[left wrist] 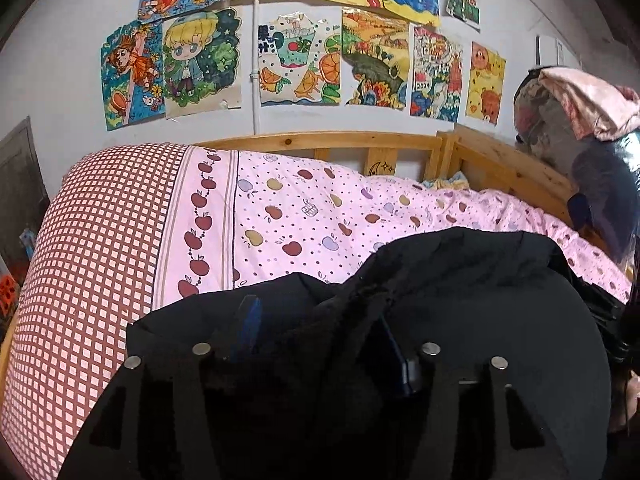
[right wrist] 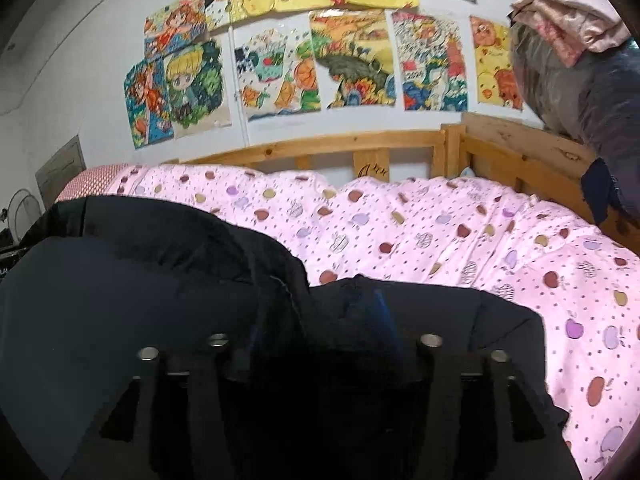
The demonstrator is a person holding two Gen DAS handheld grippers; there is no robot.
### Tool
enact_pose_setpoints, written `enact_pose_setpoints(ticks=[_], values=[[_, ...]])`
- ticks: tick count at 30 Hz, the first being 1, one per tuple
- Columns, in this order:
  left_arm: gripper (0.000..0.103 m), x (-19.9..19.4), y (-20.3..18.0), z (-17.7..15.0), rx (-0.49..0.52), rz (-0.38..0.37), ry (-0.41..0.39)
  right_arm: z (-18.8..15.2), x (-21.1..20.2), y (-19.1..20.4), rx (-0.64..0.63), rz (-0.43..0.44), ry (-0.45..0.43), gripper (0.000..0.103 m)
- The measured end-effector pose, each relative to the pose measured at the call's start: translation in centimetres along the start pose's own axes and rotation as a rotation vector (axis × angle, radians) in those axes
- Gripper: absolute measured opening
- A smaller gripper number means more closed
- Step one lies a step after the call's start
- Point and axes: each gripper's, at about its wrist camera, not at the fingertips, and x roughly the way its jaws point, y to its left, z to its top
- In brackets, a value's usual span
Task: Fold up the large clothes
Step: 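Lower the jacket onto the bed with both tools and release, then grasp the folded black jacket edge with both tools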
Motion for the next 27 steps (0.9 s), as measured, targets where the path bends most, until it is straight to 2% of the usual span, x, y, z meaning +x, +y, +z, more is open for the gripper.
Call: enact_pose_setpoints(ticks=[2, 3, 4, 5, 6, 9, 12, 16, 21, 23, 27], values=[[0.06, -0.5, -0.1, 0.1, 0.002, 0.003, -0.013, 0.4, -1.1, -0.4, 0.016, 0.015, -0.026, 0.078], [0.067, -1.0, -0.1, 0.2, 0.004, 0.012, -0.026, 0.8, -1.7, -0.6, 0.023, 0.015, -0.04, 0.086], [0.073, -1.7, -0.1, 0.4, 0.003, 0.031, -0.046, 1.1, -2.5, -0.8, 0.026, 0.011, -0.058, 0.087], [0.083, -2.4, -0.1, 0.5, -0.001, 0.046, -0.069, 1.4, -3.2, -0.9, 0.028, 0.005, -0.073, 0.087], [0.087, -3.2, 0.0, 0.6, -0.008, 0.056, -0.098, 1.7, -3.7, -0.9, 0.028, 0.002, -0.081, 0.088], [0.092, -5.8, 0.8, 0.9, -0.052, 0.057, -0.178, 2.4, -5.5, -0.8, 0.024, 0.0, -0.095, 0.089], [0.095, -7.5, 1.4, 0.8, -0.09, 0.017, -0.203, 2.6, -7.0, 0.0, -0.025, 0.017, -0.076, 0.09], [0.096, -9.7, 0.9, 0.2, -0.077, -0.028, -0.196, 2.2, -9.3, 1.1, -0.097, 0.05, -0.046, 0.091], [0.097, -12.6, -1.1, -1.4, 0.027, -0.084, -0.181, 0.8, -11.7, 1.4, -0.116, 0.124, 0.001, 0.096], [0.099, -13.2, -1.8, -2.0, 0.064, -0.107, -0.165, 0.1, -11.5, 1.3, -0.098, 0.157, 0.045, 0.096], [0.099, -11.8, -3.2, -3.0, 0.136, -0.135, -0.068, -1.6, -9.5, 0.5, -0.062, 0.18, 0.118, 0.096]])
